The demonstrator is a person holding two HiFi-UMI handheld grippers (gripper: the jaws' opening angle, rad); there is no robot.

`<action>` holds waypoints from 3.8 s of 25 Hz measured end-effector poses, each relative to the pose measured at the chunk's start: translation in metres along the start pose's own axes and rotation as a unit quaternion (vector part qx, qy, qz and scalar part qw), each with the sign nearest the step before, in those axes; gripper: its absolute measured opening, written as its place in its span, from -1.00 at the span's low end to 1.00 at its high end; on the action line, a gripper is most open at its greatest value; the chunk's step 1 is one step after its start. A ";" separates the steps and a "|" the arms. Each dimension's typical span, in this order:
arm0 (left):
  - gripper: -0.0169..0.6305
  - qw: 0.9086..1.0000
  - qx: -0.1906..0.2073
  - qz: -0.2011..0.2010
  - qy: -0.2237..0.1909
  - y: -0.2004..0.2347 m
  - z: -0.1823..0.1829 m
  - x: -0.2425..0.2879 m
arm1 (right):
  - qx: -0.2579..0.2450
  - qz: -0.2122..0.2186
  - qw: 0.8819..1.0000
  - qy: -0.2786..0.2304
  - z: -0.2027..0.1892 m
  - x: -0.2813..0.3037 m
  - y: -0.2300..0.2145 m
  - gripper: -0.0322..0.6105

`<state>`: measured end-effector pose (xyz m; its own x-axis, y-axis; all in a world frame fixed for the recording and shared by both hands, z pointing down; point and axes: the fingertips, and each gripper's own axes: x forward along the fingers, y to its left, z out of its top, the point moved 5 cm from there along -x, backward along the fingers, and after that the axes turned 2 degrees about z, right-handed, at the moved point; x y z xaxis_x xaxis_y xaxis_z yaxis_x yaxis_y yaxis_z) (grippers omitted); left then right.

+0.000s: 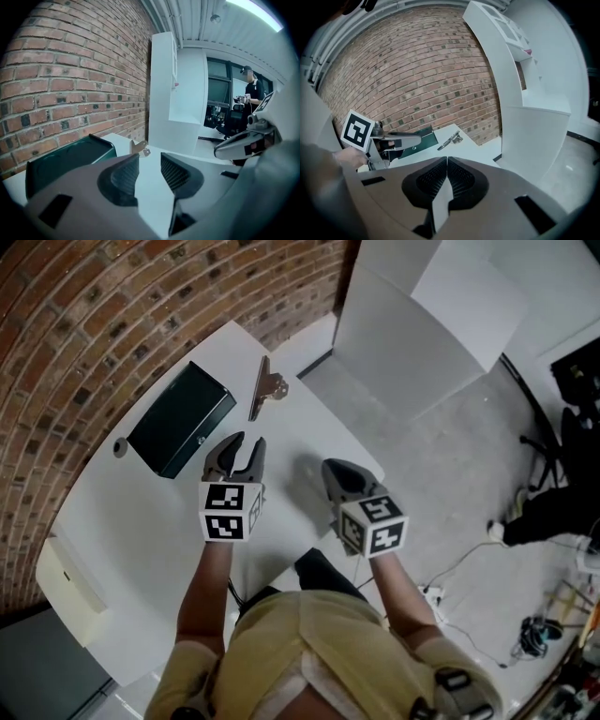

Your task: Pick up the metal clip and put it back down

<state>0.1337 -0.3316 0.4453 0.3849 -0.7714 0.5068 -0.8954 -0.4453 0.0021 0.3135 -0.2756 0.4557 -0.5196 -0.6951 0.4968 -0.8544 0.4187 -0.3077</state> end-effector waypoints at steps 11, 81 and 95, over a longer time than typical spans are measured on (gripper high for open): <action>-0.56 0.998 0.001 0.036 0.049 0.028 -0.013 0.073 | -0.009 0.021 0.999 0.028 0.008 0.048 -0.030 -0.89; -0.90 0.992 0.085 0.072 0.067 0.043 -0.005 0.119 | -0.022 0.037 0.997 0.066 -0.012 0.055 -0.030 -0.89; -0.90 0.992 0.076 0.093 0.027 0.053 0.007 0.038 | -0.045 0.055 0.997 0.041 -0.005 0.046 0.015 -0.89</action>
<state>0.1026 -0.3877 0.4581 0.1994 -0.8230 0.5319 -0.9039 -0.3641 -0.2245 0.2764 -0.2984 0.4781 -0.6064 -0.5930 0.5298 -0.7869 0.5434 -0.2924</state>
